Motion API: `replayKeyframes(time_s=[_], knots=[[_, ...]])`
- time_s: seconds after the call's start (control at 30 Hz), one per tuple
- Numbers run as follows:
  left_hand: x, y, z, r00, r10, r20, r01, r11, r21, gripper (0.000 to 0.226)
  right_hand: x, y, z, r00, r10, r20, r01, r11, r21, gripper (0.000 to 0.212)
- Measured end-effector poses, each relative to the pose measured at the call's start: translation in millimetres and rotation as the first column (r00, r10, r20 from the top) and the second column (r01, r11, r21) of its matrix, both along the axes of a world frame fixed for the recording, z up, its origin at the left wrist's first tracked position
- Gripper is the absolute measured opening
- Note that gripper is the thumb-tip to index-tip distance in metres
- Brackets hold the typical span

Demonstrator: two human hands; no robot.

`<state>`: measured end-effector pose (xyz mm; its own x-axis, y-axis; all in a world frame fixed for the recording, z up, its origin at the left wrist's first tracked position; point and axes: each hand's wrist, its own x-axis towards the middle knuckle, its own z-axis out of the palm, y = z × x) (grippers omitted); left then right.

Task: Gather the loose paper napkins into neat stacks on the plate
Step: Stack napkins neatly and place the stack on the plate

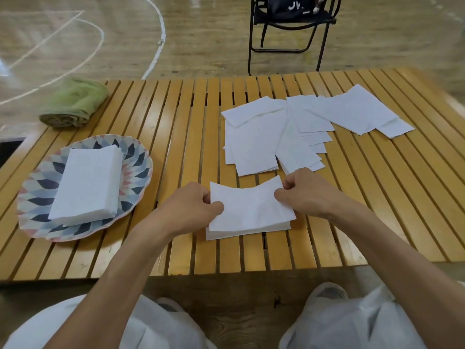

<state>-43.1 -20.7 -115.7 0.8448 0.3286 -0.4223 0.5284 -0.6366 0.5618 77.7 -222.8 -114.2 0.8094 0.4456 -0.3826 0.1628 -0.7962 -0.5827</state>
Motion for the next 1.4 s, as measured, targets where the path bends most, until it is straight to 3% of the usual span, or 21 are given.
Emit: replayKeyframes(time_s=[0.2, 0.33, 0.4, 0.47, 0.57, 0.63, 0.73, 0.87, 0.97, 1.1, 1.4], knots=[[1.4, 0.4, -6.7, 0.998, -0.045, -0.045, 0.052, 0.988, 0.146, 0.021, 0.5, 4.7, -9.7, 1.000, 0.031, 0.003, -0.031, 0.997, -0.073, 0.020], [-2.2, 0.1, -9.5, 0.991, -0.064, -0.115, 0.093, 0.959, 0.269, 0.029, -1.3, 3.5, -13.5, 0.988, 0.057, 0.144, -0.023, 0.973, -0.228, 0.025], [-4.5, 0.7, -8.0, 0.998, -0.008, -0.062, 0.034, 0.899, 0.437, 0.042, -3.3, 1.1, -11.8, 0.956, 0.056, 0.288, 0.014, 0.971, -0.237, 0.037], [-4.3, 0.3, -7.0, 0.997, -0.024, 0.080, -0.019, 0.866, 0.499, 0.048, -4.1, -0.1, -11.7, 0.924, 0.085, 0.373, -0.031, 0.988, -0.149, 0.046], [-0.3, -8.3, -6.8, 0.954, -0.211, 0.212, 0.116, 0.915, 0.387, 0.034, -6.9, 3.5, -12.9, 0.907, 0.191, 0.374, -0.197, 0.980, -0.023, 0.036], [0.8, -16.6, -9.1, 0.931, -0.307, 0.197, 0.235, 0.917, 0.321, 0.026, -9.1, 6.5, -16.2, 0.895, 0.250, 0.368, -0.264, 0.964, -0.013, 0.029], [1.7, -23.2, -20.0, 0.913, -0.378, 0.155, 0.298, 0.876, 0.380, 0.033, -8.7, 8.3, -22.3, 0.895, 0.300, 0.329, -0.296, 0.953, -0.066, 0.029], [4.0, -22.1, -23.8, 0.909, -0.388, 0.151, 0.299, 0.862, 0.410, 0.037, -5.2, 9.5, -24.4, 0.887, 0.264, 0.378, -0.260, 0.964, -0.062, 0.037], [4.5, -21.9, -23.2, 0.908, -0.394, 0.144, 0.311, 0.862, 0.400, 0.038, -3.8, 13.7, -26.0, 0.842, 0.319, 0.435, -0.284, 0.948, -0.144, 0.046], [4.4, -19.5, -24.0, 0.905, -0.399, 0.145, 0.320, 0.867, 0.382, 0.037, -3.5, 16.1, -37.5, 0.824, 0.416, 0.384, -0.335, 0.905, -0.262, 0.054], [4.6, -17.2, -22.0, 0.904, -0.405, 0.137, 0.334, 0.869, 0.365, 0.037, 1.2, 18.1, -45.0, 0.830, 0.404, 0.384, -0.307, 0.907, -0.290, 0.063]])
